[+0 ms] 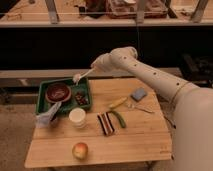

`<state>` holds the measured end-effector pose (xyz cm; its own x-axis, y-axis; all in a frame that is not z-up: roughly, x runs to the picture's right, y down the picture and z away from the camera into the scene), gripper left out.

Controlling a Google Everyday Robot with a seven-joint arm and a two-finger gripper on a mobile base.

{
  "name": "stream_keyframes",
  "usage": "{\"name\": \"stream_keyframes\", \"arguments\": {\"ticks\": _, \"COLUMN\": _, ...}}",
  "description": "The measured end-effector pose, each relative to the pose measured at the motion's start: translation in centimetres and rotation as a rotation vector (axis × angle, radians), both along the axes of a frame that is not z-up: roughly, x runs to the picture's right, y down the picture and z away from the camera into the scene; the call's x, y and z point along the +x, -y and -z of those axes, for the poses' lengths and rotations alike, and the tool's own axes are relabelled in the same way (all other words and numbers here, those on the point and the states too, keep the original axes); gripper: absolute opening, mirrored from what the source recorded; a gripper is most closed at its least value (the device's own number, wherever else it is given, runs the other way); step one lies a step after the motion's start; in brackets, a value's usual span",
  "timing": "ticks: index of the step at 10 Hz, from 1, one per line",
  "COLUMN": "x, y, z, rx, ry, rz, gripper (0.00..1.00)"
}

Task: Wipe purple bowl with brush

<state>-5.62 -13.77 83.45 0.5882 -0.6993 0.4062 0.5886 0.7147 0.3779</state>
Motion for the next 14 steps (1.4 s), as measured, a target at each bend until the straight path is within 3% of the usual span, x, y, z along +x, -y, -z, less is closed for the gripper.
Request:
{"name": "stream_keyframes", "arguments": {"ticks": 3, "x": -1.9, "y": -0.2, "z": -0.3, "rx": -0.015, "ry": 0.059, "rz": 0.003, "gripper": 0.14}}
{"name": "stream_keyframes", "arguments": {"ticks": 5, "x": -3.6, "y": -0.4, "z": -0.2, "rx": -0.029, "ry": 0.100, "rz": 0.037, "gripper": 0.14}}
{"name": "stream_keyframes", "arguments": {"ticks": 10, "x": -3.8, "y": -0.5, "z": -0.1, "rx": -0.033, "ry": 0.106, "rz": 0.043, "gripper": 0.14}}
{"name": "stream_keyframes", "arguments": {"ticks": 12, "x": -4.1, "y": -0.6, "z": 0.5, "rx": 0.001, "ry": 0.111, "rz": 0.051, "gripper": 0.14}}
{"name": "stream_keyframes", "arguments": {"ticks": 14, "x": -6.3, "y": -0.2, "z": 2.9, "rx": 0.064, "ry": 0.113, "rz": 0.069, "gripper": 0.14}}
